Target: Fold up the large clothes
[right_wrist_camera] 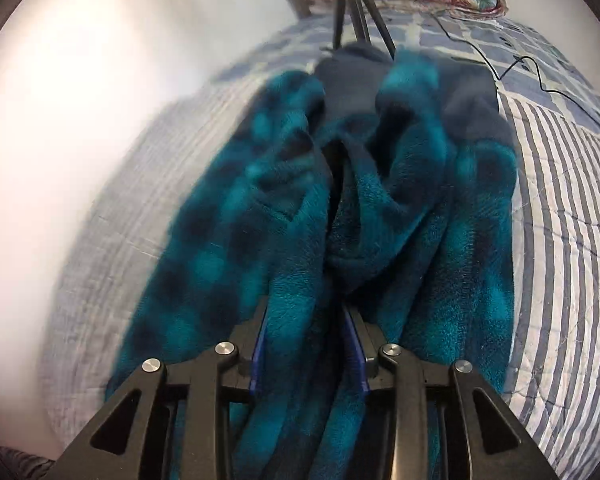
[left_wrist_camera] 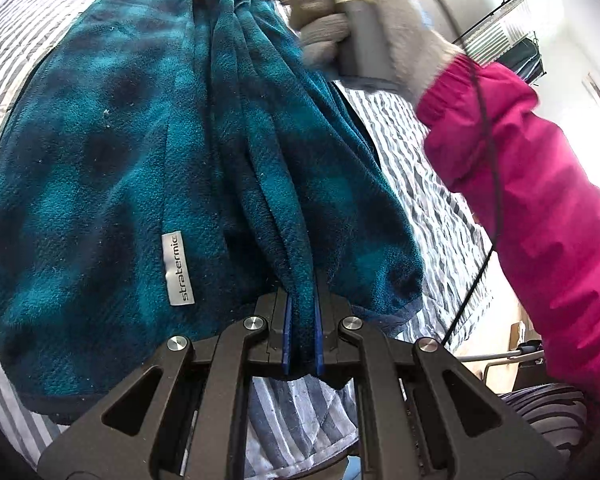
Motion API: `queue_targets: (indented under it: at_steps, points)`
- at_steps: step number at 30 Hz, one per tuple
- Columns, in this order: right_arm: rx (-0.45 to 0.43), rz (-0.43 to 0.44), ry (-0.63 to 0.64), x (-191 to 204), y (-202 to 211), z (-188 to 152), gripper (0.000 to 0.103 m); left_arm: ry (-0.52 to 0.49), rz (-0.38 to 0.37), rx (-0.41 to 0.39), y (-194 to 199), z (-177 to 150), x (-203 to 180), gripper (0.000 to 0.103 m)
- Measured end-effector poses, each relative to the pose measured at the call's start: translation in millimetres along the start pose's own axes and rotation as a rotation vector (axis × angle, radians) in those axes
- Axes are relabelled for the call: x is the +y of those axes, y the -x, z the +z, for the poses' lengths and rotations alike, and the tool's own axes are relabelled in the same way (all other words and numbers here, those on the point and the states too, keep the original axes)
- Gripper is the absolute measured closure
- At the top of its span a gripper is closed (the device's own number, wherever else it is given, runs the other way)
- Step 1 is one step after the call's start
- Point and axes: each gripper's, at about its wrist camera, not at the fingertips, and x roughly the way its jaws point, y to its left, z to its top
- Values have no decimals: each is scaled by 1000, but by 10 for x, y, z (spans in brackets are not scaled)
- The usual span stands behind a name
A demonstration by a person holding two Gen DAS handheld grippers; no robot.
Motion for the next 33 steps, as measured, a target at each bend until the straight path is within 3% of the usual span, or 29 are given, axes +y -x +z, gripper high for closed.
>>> queue_targets:
  at_steps: [4, 6, 8, 10, 15, 20, 24, 32, 33]
  points:
    - [-104, 63, -67, -216, 496, -73, 68, -2, 2, -6, 36, -40, 15, 97]
    - [-124, 25, -94, -335, 679, -177, 68, 3, 0, -10, 56, -40, 18, 97]
    - [-119, -47, -104, -451, 767, -309, 67, 9, -7, -14, 78, -36, 25, 97]
    - [-89, -77, -149, -605, 771, -425, 60, 9, -7, -16, 89, -40, 25, 97]
    - [-80, -38, -289, -943, 718, -596, 58, 3, -1, -19, 104, -65, 15, 97]
    - [-134, 25, -350, -1132, 635, -355, 58, -1, -13, -14, 91, -89, 36, 97]
    - [-157, 47, -369, -1289, 477, -95, 45, 7, -29, -3, 89, -72, 91, 97]
    - [-186, 165, -444, -1602, -39, 353, 46, 17, -59, 21, -8, -24, 195, 97]
    - [-191, 181, -445, -1609, -92, 380, 54, 20, -63, 24, -23, -12, 204, 97]
